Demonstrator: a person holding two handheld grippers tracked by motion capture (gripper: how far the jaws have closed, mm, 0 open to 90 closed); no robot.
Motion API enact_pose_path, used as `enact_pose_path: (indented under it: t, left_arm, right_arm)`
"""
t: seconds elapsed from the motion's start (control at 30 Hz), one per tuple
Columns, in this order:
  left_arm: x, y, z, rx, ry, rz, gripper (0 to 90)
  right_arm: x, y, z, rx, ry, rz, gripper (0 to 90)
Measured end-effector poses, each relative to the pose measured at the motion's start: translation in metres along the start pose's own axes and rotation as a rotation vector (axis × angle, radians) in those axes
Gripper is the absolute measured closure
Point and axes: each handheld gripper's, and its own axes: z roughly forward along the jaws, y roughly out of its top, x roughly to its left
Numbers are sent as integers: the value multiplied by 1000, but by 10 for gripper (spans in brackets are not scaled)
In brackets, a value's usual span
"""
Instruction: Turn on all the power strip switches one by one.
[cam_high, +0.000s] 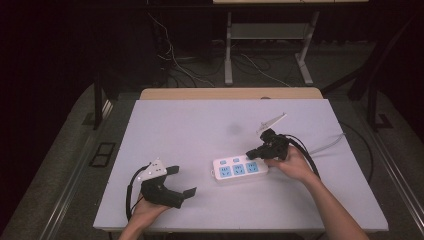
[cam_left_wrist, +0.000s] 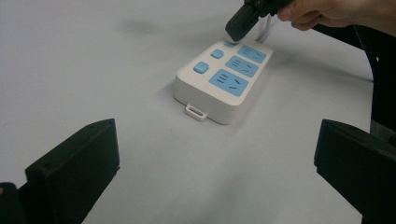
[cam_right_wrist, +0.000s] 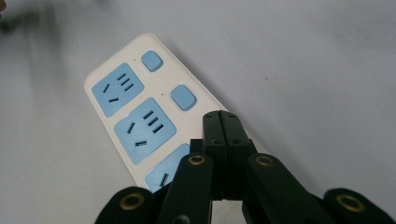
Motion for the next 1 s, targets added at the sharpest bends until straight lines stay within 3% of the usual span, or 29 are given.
enact_pose_path:
  t: [0.57, 1.0]
  left_arm:
    - [-1, 0, 0, -1, -2, 0, 0]
    - [-1, 0, -1, -3, -2, 3, 0]
  right_arm:
    - [15, 21, -22, -7, -2, -38, 900]
    - [24, 39, -22, -2, -4, -71, 900]
